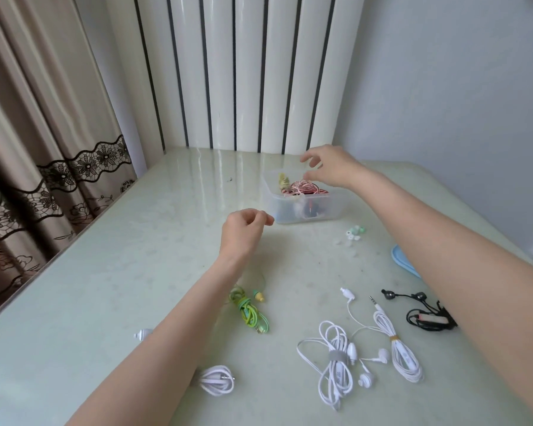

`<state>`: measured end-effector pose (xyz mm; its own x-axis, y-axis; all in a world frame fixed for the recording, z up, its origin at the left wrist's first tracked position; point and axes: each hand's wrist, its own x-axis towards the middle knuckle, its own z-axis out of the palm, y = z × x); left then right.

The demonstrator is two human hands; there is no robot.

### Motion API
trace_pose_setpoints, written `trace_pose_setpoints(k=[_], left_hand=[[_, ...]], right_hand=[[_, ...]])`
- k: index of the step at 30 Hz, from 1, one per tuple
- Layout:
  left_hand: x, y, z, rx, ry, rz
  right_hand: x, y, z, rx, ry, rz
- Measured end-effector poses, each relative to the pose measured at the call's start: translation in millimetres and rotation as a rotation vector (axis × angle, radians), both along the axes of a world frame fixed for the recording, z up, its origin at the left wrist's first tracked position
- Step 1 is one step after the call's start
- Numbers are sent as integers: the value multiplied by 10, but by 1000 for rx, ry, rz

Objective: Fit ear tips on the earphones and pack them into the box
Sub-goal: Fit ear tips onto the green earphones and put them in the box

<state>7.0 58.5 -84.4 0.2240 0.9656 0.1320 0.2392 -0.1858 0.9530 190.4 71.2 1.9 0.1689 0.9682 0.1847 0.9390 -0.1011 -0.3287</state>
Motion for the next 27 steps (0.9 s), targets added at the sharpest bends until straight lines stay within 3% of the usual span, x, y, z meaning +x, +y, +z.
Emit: trace_pose_setpoints(k=[2, 6, 8, 13, 19, 27], left_hand=[[-99, 14, 62, 12, 163, -86], [-353, -119, 193, 99, 976, -232], [-394, -294, 279, 94, 1172, -329], [-473, -725, 315, 287, 1109, -615], [-475, -701, 281, 288, 1093, -577], [-292, -643, 332, 268, 1010, -605]], right_hand=[[-109, -177, -110, 47, 39, 56], [-236, -693, -333, -28, 66, 174], [-158, -879, -412, -61, 80, 147], [-142, -1106, -495, -84, 128, 102], [172, -1181, -283, 124, 205, -128], [484, -1074, -388, -11, 142, -221]])
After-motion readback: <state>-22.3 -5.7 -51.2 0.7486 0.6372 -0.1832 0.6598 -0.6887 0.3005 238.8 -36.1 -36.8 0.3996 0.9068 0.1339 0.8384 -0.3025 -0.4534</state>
